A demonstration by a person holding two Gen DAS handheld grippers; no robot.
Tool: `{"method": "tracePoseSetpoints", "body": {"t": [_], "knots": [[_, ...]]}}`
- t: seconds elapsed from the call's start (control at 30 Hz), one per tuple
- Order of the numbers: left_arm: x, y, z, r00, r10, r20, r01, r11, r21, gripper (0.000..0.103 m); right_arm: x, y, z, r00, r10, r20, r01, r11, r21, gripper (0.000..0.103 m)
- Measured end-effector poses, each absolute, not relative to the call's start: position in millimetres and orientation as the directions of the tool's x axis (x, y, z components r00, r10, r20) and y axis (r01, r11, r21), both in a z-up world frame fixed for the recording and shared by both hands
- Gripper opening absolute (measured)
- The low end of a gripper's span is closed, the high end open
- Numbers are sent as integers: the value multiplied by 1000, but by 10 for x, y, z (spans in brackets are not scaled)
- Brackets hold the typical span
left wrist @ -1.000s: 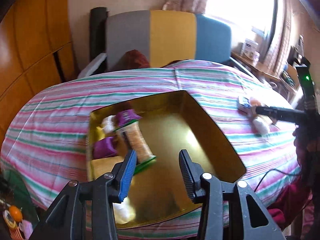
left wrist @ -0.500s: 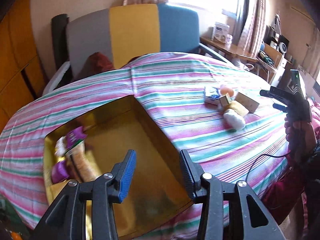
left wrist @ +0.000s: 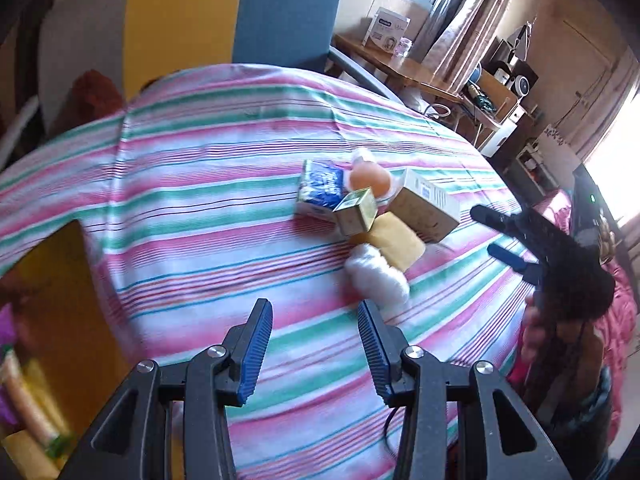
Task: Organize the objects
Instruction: 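Move both tools back and grasp the green tea box with the left tool, then lift the green tea box with the left tool while the right tool grasps the plastic-wrapped bundle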
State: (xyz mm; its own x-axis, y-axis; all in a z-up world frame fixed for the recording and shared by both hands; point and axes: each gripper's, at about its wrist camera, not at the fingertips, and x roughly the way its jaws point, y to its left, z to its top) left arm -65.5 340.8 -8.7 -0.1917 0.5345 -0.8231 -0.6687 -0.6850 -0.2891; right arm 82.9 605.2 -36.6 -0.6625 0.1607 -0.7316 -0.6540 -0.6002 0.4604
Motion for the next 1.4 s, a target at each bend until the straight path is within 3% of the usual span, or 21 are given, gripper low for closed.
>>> {"method": "tracePoseSetpoints", "body": {"t": [0.17, 0.37, 0.63, 0.7, 0.83, 0.97, 1.1, 1.23, 1.4], "knots": [[-909, 3852, -362, -95, 558, -824, -641, -668, -378, 45, 756, 6021, -404, -659, 125, -741, -636, -618, 462, 94], [-1223, 4187, -631, 3, 612, -791, -562, -653, -507, 55, 695, 6003, -449, -654, 89, -752, -623, -627, 468, 94], [-1341, 4559, -835, 35, 609, -792, -561, -644, -520, 55, 649, 5984, -465, -648, 61, -759, -612, -636, 471, 95], [-1365, 4588, -874, 35, 606, -795, -560, -647, -518, 47, 635, 5984, -468, -644, 64, -762, -613, -639, 465, 94], [-1315, 4514, -810, 14, 613, -790, -585, -636, -504, 33, 614, 5971, -460, -641, 69, -764, -610, -651, 452, 94], [-1215, 4245, -549, -42, 634, -772, -608, -629, -484, 32, 594, 5955, -461, -635, 72, -769, -608, -660, 440, 94], [-1017, 3910, -357, -168, 562, -810, -651, -681, -337, 32, 576, 5943, -470, -629, 66, -775, -606, -666, 435, 94], [-833, 3629, -450, -229, 471, -852, -653, -724, -225, 32, 535, 5874, -441, -639, 41, -768, -568, -698, 435, 94], [-702, 3486, -665, -188, 433, -882, -626, -745, -232, 33, 460, 5743, -385, -668, -1, -744, -493, -748, 444, 86]]}}
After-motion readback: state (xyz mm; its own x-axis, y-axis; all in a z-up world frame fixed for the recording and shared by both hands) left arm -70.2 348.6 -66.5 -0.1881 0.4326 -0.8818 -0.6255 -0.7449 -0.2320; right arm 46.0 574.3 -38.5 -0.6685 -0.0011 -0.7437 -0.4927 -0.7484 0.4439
